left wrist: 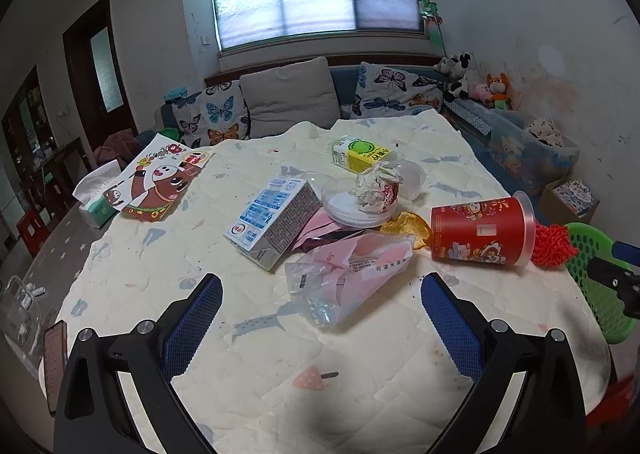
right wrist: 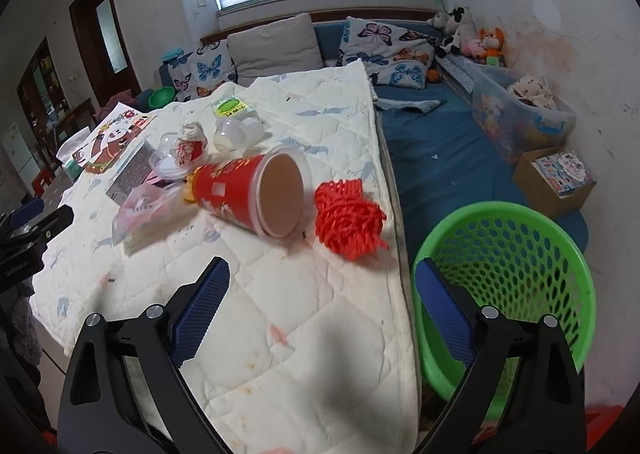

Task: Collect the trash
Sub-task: 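Reach the right gripper to the red mesh net bag and grasp it, then carry the red mesh bag into the green basket while the left gripper grasps the clear plastic bag, then carry the clear plastic bag with the left gripper and drop it into the green basket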

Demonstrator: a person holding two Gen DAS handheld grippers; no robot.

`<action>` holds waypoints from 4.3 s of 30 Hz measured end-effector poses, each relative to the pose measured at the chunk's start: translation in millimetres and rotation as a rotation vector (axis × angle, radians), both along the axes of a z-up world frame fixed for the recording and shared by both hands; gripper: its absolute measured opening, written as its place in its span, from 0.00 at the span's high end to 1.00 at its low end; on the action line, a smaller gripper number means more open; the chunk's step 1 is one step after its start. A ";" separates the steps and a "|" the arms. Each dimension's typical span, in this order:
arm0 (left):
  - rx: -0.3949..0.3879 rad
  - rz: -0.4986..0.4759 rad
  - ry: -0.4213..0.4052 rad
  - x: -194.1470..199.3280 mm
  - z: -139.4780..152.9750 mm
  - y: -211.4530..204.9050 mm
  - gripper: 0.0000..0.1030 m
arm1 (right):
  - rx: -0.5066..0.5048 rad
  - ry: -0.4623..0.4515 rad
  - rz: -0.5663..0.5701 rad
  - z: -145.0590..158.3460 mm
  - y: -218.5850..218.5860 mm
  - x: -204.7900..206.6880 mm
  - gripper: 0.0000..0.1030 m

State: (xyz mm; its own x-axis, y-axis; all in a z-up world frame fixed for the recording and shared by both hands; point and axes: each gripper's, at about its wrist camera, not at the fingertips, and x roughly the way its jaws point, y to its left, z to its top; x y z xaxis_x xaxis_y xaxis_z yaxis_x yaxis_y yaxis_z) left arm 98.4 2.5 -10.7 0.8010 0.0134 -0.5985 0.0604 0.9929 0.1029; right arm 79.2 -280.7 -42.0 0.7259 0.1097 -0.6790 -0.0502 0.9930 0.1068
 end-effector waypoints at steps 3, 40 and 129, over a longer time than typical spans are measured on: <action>0.000 -0.017 0.005 7.0 -0.9 -1.5 0.06 | -0.014 0.016 0.005 -5.9 -3.1 14.8 0.14; -0.030 -0.284 0.146 68.2 -43.8 -27.2 0.07 | 0.004 0.069 0.093 -47.5 -20.4 74.7 0.51; -0.030 -0.817 0.287 21.6 -24.7 -297.4 0.81 | 0.097 -0.009 -0.363 -42.0 -187.5 -98.9 0.32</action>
